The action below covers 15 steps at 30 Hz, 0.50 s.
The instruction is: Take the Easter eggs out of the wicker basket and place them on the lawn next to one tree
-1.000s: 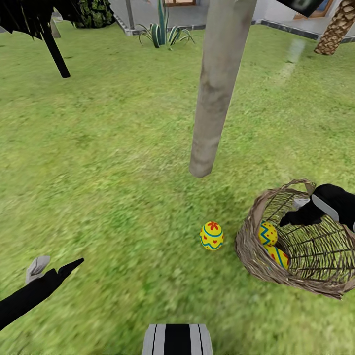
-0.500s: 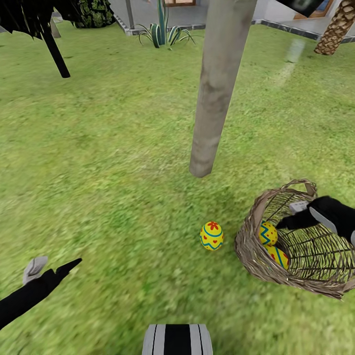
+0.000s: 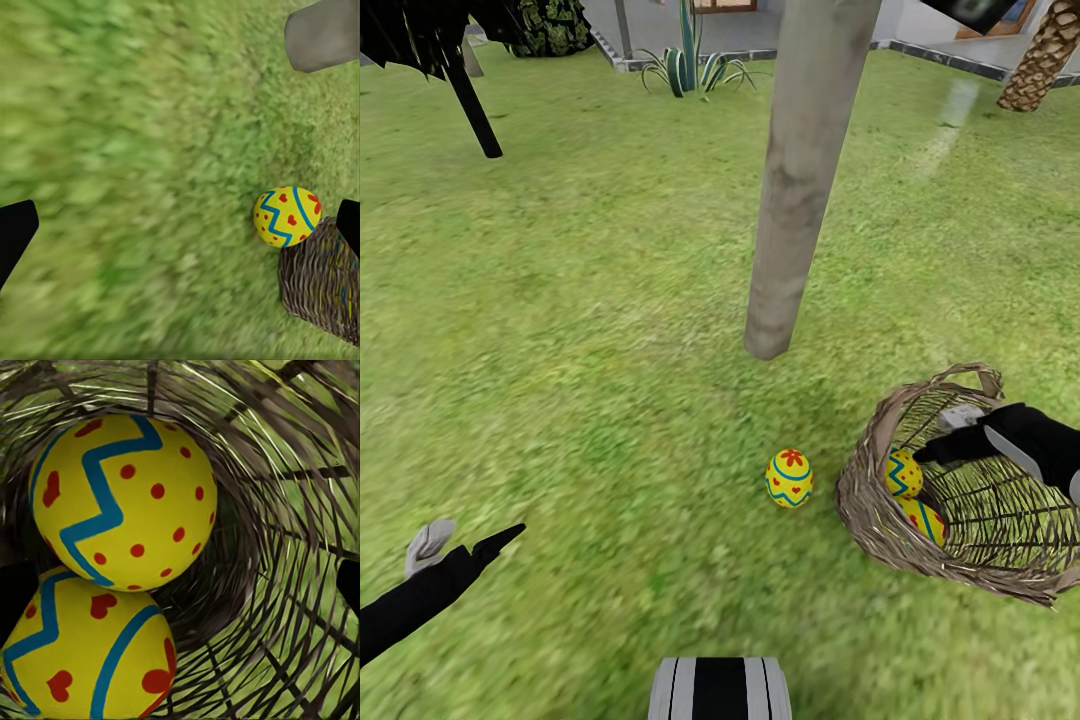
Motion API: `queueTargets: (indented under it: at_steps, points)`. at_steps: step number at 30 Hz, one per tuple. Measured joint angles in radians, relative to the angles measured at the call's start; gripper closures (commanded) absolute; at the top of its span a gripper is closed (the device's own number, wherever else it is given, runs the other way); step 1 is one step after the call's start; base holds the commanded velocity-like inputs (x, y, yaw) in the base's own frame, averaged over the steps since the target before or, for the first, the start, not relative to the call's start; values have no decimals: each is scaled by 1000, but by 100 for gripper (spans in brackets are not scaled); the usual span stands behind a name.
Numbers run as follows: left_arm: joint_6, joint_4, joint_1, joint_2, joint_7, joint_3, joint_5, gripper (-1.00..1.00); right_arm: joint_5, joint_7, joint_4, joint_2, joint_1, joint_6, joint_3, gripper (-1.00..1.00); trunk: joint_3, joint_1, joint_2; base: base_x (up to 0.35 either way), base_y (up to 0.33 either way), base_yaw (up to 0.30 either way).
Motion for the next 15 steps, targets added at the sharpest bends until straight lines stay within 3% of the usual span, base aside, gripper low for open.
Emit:
queueTargets:
  at_steps: [6,12,15]
  points:
    - [0,0,0,0,0,0,0,-100,40,3,-1,2,0,-47,1,-100,0,0,0,0,0,0]
    - [0,0,0,0,1,0,0,-100,44,9,-1,7,2,-80,11,-100,0,0,0,0,0,0]
    - [0,0,0,0,1,-1,0,-100,47,46,-1,6,2,-81,18,-100,0,0,0,0,0,0]
